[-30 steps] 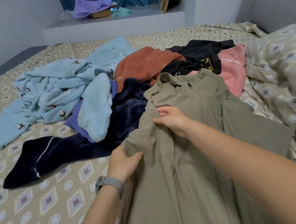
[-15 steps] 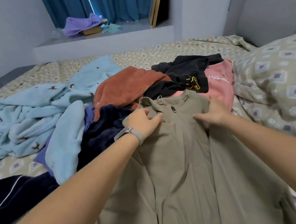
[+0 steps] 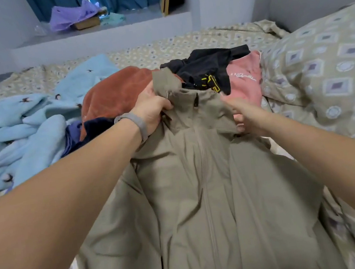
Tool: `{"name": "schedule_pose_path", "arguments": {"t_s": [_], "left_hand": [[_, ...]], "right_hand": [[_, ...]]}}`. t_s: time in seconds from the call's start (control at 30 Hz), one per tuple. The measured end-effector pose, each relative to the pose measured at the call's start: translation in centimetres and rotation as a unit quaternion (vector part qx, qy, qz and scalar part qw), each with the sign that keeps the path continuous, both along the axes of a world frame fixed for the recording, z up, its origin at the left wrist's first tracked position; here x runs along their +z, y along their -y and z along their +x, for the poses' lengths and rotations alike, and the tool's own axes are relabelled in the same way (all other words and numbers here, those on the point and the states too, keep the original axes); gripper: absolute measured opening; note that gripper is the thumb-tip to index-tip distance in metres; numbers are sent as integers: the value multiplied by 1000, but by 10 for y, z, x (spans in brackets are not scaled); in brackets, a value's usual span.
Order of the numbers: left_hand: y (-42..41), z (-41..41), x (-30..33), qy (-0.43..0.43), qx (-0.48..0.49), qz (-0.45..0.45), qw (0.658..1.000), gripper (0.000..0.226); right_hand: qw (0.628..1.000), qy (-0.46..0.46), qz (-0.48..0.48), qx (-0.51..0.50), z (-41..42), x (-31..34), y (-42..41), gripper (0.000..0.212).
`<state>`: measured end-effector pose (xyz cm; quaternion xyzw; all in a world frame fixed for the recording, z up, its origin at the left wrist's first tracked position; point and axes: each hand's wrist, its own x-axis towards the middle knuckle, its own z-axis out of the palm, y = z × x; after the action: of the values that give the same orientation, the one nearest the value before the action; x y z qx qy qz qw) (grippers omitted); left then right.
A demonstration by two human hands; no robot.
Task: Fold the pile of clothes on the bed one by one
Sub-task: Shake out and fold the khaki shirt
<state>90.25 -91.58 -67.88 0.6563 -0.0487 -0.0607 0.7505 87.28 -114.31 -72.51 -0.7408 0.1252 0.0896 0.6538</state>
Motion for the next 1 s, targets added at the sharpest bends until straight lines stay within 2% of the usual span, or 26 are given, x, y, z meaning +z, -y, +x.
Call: {"name": "schedule_pose_path", "arguments": {"t_s": [0.07, 0.17, 0.2, 0.23, 0.27, 0.33, 0.37, 0.4, 0.43, 0.47, 0.5, 0.53, 0.6, 0.63, 0.7, 0.77, 0.8, 0.87, 1.0], "left_hand": [[-4, -12, 12, 30, -57, -3, 998, 57], [-19, -28, 24, 43, -130, 52, 989, 50], [-26, -31, 25, 41, -133, 80, 987, 51], [-30, -35, 26, 26, -131, 103, 986, 47], [-34, -39, 26, 5, -135, 112, 984, 37], [-36, -49, 31, -54, -155, 74, 984, 20], [-37, -52, 36, -93, -173, 9, 981, 25], [-38, -53, 40, -142, -186, -81, 969, 42], [-38, -51, 43, -193, -178, -166, 951, 59], [-35, -47, 46, -226, -162, -201, 939, 71], [-30, -43, 51, -242, -142, -185, 942, 73], [-23, -39, 55, -236, -115, -124, 957, 61], [-4, -33, 62, -154, -17, 22, 988, 24], [1, -28, 64, -101, 20, 55, 993, 26], [5, -27, 68, 12, 27, 89, 996, 33], [-5, -40, 65, 112, 0, 178, 978, 26], [-15, -44, 58, 137, -16, 218, 966, 26], [-36, -49, 40, 171, -53, 269, 946, 48], [-73, -58, 1, 193, -65, 372, 906, 78]], "right_hand": [[999, -13, 43, -28, 1, 14, 2, 62], [1000, -13, 12, -1, 6, 26, -2, 104], [1000, -9, -2, 4, 7, 27, -6, 113], [1000, -2, -5, 9, 3, 33, -12, 114], [1000, 5, 1, 25, 2, 35, -17, 106], [996, 21, -4, 87, -3, 42, -31, 68], [993, 31, -16, 111, -4, 44, -36, 42], [992, 43, -30, 115, -3, 45, -43, 19], [993, 41, -40, 102, -4, 49, -49, 4], [994, 38, -53, 87, -2, 52, -53, 17], [995, 40, -66, 71, 2, 56, -55, 25], [994, 60, -72, 54, 6, 60, -56, 25], [989, 125, -74, -10, 10, 74, -53, 10], [986, 157, -48, -42, 9, 81, -49, 17], [975, 206, 56, -64, 3, 87, -35, 22], [966, 218, 128, -45, -8, 84, -17, 33], [968, 212, 132, -21, -17, 80, -7, 38], [972, 224, 59, 39, -36, 69, 13, 43], [938, 244, -223, 110, -79, 43, 50, 40]]}}
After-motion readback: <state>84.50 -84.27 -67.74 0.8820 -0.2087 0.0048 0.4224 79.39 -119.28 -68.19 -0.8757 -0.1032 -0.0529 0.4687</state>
